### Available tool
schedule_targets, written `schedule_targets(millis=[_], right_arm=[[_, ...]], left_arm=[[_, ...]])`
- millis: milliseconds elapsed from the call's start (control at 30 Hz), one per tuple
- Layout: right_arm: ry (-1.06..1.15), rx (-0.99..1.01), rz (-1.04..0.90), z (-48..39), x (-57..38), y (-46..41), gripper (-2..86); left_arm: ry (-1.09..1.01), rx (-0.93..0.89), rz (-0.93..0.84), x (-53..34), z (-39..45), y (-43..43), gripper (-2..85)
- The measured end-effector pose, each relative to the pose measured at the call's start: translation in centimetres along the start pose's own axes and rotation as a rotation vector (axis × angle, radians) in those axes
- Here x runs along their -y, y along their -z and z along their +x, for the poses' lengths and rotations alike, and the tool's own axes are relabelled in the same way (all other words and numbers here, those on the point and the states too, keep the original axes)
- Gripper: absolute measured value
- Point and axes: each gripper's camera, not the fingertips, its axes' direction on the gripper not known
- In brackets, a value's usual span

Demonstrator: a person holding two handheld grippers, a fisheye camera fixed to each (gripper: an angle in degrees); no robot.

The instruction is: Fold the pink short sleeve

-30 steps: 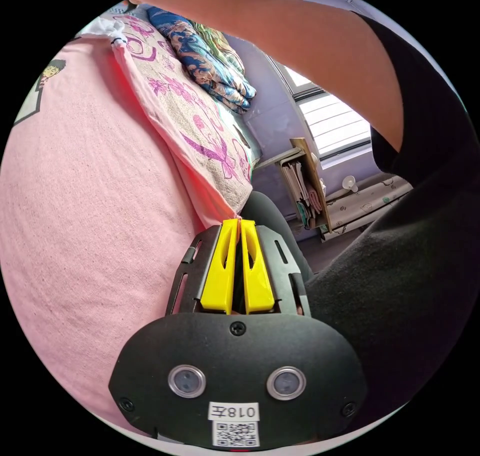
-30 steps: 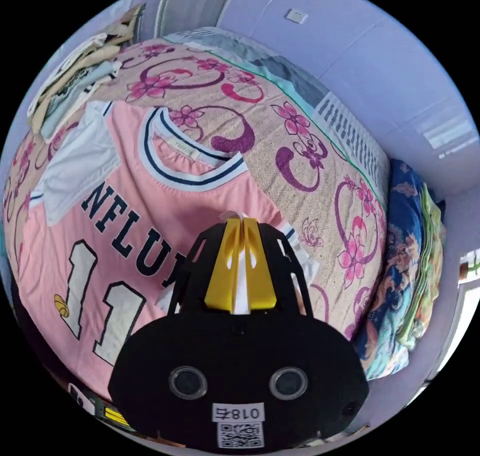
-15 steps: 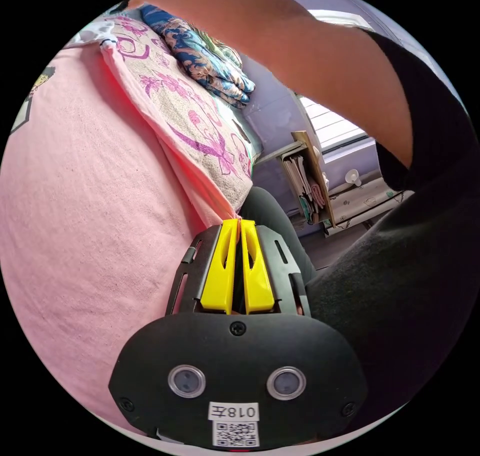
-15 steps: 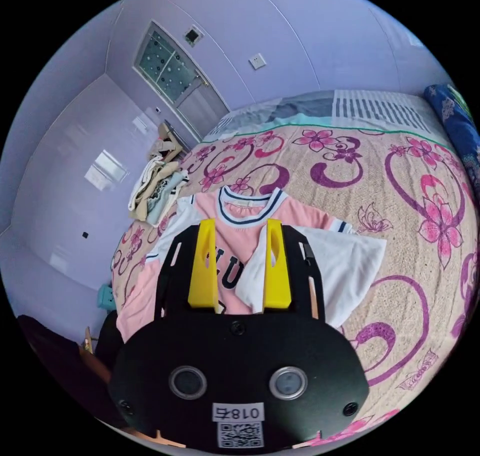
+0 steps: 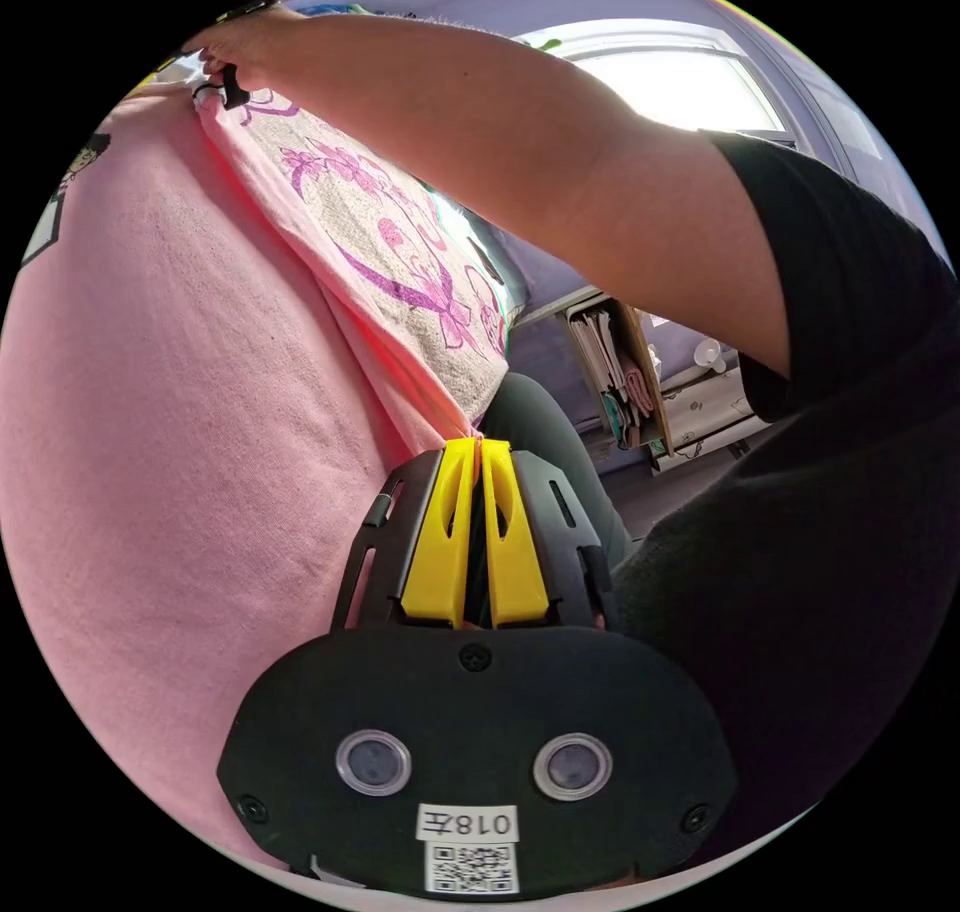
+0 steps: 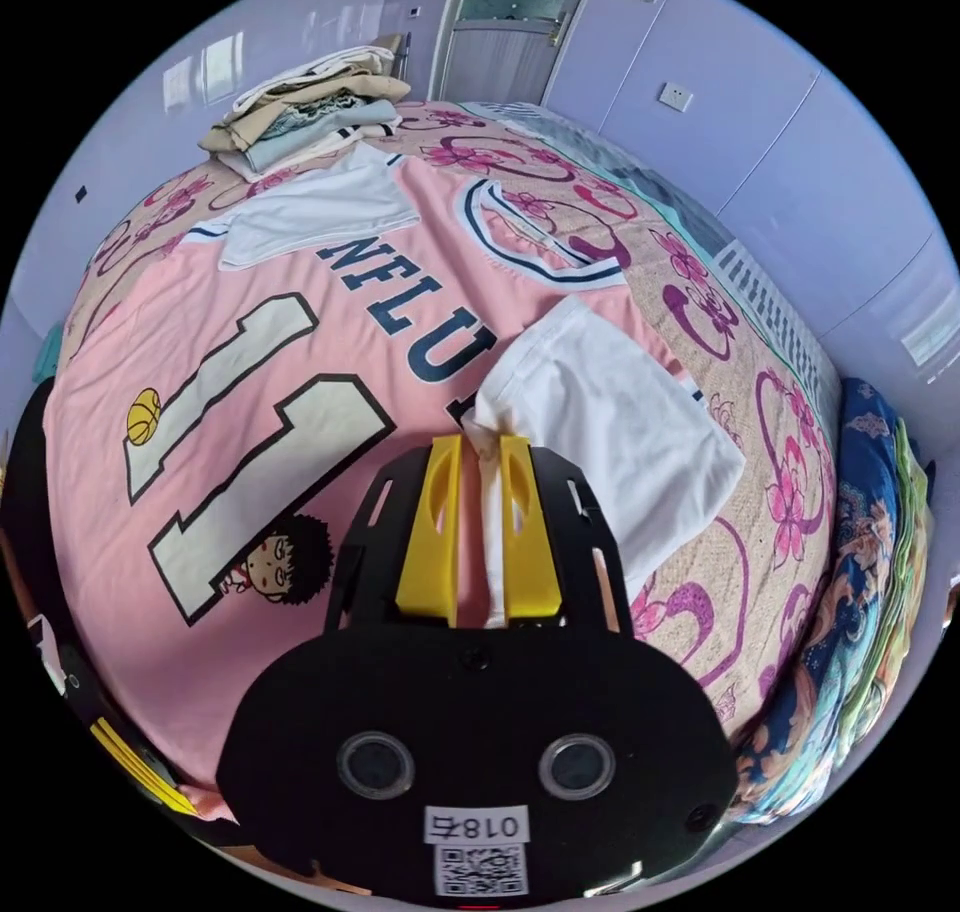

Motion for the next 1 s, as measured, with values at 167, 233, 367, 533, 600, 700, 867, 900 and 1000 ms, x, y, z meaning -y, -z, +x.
schedule_targets(millis=[167, 233, 367, 533, 600, 700, 867, 900, 1000], right_arm=[[-0.107, 0.120, -0.004, 2.8, -1.7, -0.9, 4.7], [-0.197, 0.264, 0.018, 4.7, -2.6, -1.2, 2.6], [-0.295, 0.544, 0.116, 7.9, -5.1, -0.9, 1.3], [-0.334, 0.748, 0.191, 10.1, -8.8, -1.7, 2.0], [-0.281, 0.694, 0.167, 8.9, -9.0, -1.9, 3.0], [-0.145, 0.642, 0.053, 5.5, -8.3, -2.7, 7.2], [-0.014, 0.468, -0.058, 1.1, -8.9, -2.0, 9.9], [-0.078, 0.410, 0.040, 1.2, -9.7, -0.9, 8.8], [-0.268, 0.368, 0.041, 1.7, -12.0, -1.8, 8.2]], left_arm=[[0.001, -0.012, 0.006, -1.5, -1.1, 0.5, -0.9], [0.003, -0.016, 0.007, -1.9, -1.3, 0.6, -0.9], [-0.016, -0.007, 0.009, -2.9, -1.4, 1.0, -0.9], [-0.014, 0.008, 0.003, -4.3, -1.9, 1.1, -0.9], [-0.016, 0.017, -0.001, -4.8, -1.9, 1.0, -0.9], [-0.023, 0.033, -0.009, -5.7, -1.9, 1.0, -0.9], [-0.042, 0.069, -0.003, -7.5, -1.5, 1.5, -0.8], [-0.045, 0.072, 0.000, -7.8, -1.5, 1.7, -0.7], [-0.058, 0.096, 0.008, -9.0, -0.9, 2.2, -0.3]])
